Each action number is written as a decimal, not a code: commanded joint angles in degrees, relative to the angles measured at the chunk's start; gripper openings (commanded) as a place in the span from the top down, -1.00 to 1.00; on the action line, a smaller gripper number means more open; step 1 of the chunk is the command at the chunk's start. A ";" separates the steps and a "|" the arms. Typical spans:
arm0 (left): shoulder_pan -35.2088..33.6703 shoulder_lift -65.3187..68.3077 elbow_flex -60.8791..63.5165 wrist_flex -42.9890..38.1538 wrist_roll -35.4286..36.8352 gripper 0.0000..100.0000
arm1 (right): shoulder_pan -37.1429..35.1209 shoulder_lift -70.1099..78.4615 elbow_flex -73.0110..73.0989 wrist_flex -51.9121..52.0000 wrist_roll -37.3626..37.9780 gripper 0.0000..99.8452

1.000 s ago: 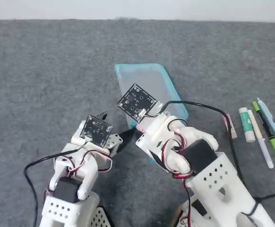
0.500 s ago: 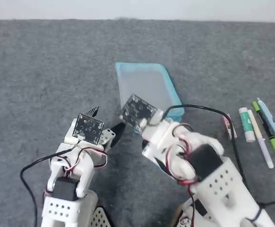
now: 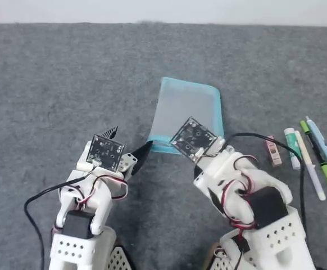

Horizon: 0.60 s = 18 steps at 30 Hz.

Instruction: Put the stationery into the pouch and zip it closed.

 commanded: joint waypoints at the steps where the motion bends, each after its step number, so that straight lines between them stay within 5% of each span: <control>1: -0.97 -0.26 -0.84 -1.58 -0.44 0.40 | 1.54 -1.80 -0.53 0.04 0.88 0.99; 18: 5.19 -0.35 1.80 -1.05 -0.35 0.40 | -23.52 4.35 -11.60 -1.36 -5.36 0.99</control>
